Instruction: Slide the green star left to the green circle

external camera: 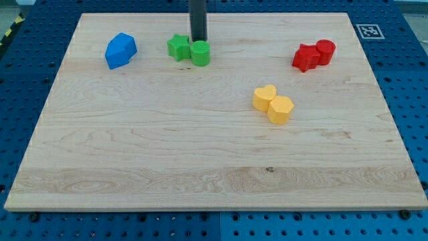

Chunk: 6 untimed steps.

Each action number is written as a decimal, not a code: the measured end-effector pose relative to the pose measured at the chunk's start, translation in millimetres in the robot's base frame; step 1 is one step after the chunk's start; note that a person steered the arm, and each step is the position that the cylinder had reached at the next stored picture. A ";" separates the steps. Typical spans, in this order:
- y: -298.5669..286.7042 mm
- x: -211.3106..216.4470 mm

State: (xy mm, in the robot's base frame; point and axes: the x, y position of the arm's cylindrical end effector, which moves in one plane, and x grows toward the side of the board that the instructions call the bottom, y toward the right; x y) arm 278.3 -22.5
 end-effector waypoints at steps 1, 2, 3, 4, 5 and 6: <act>5.1 -0.9; -28.9 -15.6; -80.7 -26.1; -124.8 -23.3; -91.6 -16.3; -51.6 2.9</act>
